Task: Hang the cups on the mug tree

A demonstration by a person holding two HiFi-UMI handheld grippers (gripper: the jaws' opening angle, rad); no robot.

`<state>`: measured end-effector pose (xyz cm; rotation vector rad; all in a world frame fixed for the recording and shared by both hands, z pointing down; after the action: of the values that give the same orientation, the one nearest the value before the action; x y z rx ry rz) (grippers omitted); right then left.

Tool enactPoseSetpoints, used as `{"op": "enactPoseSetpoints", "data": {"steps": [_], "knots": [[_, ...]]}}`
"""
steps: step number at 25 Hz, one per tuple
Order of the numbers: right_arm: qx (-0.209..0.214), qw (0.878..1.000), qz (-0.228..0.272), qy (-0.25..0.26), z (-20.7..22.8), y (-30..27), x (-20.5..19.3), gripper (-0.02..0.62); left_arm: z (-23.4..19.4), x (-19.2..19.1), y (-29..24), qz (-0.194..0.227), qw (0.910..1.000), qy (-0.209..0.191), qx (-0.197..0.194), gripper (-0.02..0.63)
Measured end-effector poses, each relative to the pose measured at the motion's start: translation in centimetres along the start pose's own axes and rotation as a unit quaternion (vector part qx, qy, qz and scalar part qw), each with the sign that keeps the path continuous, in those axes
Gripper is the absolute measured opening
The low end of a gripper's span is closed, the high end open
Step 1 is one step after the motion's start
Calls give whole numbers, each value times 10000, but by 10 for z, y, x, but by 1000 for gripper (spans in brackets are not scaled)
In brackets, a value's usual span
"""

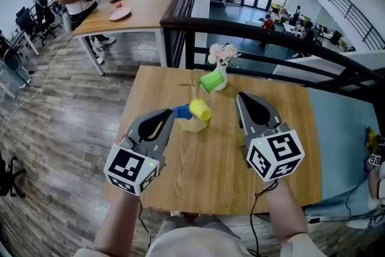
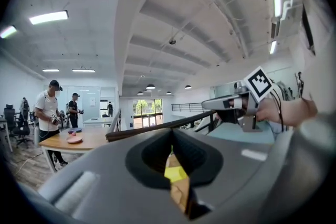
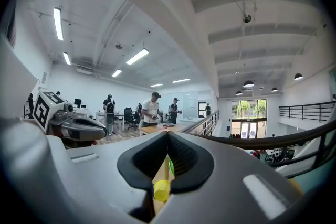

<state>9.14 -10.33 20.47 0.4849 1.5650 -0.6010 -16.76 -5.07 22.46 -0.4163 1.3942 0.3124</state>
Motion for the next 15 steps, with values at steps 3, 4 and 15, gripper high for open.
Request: {"op": "enactPoseSetpoints", "data": {"steps": [3, 4, 15], "knots": [[43, 9999, 97, -25, -13, 19, 8, 2, 10, 11, 12, 83, 9998, -129, -118, 3], [51, 9999, 118, -30, -17, 25, 10, 2, 13, 14, 16, 117, 9997, -137, -170, 2], [-33, 9995, 76, -304, -56, 73, -7, 2, 37, 4, 46, 9, 9988, -39, -484, 3]]}}
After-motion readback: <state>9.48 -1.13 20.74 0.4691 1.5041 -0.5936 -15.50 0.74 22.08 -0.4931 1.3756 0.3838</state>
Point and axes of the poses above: the fingertips, and each gripper's own axes: y backward along the fingers, z to its right, x out of its top, the point moved 10 cm from there along y, backward along the fingers, and after that the axes turned 4 degrees about x, right-handed, at the moved point
